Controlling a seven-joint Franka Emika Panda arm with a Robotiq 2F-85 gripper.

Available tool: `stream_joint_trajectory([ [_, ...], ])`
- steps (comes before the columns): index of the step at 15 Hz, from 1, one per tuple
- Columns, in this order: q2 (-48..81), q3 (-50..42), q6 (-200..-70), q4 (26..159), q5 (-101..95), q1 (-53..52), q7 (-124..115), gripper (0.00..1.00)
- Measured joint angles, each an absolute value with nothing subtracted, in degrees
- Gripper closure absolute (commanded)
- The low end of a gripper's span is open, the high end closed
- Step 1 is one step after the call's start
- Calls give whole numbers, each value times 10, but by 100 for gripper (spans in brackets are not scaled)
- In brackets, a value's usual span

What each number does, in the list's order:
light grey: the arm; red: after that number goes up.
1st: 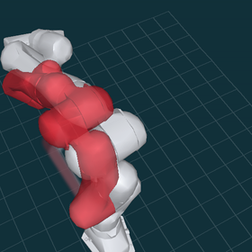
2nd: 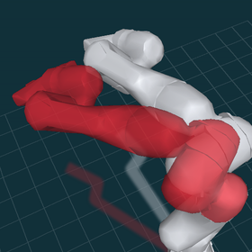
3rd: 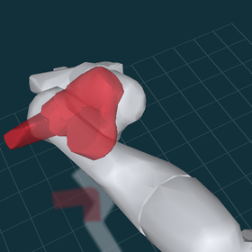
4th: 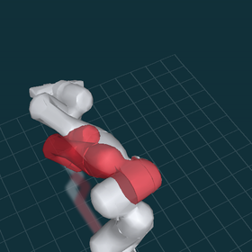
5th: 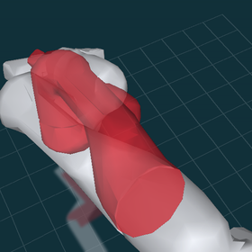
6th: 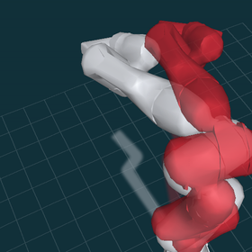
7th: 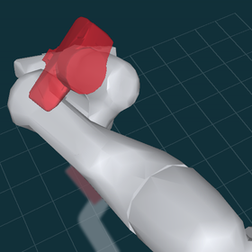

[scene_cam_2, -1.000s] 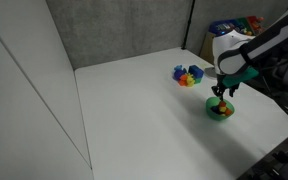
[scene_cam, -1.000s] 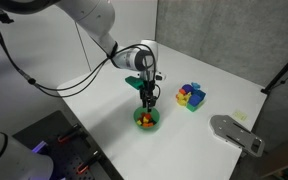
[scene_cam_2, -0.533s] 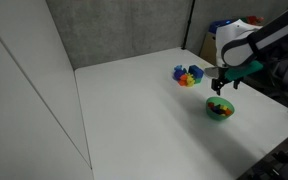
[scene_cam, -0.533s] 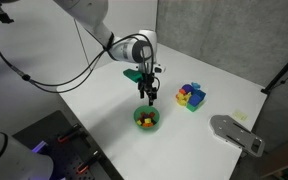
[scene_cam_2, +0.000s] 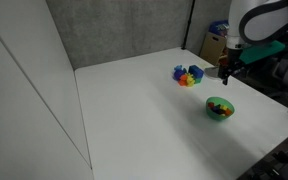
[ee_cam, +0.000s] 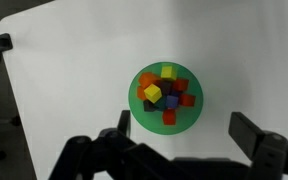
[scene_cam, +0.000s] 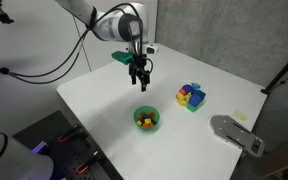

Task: Put the small orange block in the bowl.

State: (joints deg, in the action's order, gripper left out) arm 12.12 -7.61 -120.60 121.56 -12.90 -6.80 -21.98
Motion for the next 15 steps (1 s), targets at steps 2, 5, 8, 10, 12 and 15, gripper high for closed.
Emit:
stream_joint_trajectory([
  [2, 75, -65, -1202, 1241, -119, -58, -202, 0],
  [5, 8, -55, -1197, 1278, -88, -39, -168, 0],
  [8, -50, -53, -1188, 1306, -56, -22, -135, 0],
  [10, -85, -52, -1172, 1314, -42, -13, -113, 0],
  [12, -118, -51, -1154, 1315, -35, -10, -87, 0],
  [15, -167, -47, -1126, 1314, -35, -9, -42, 0],
])
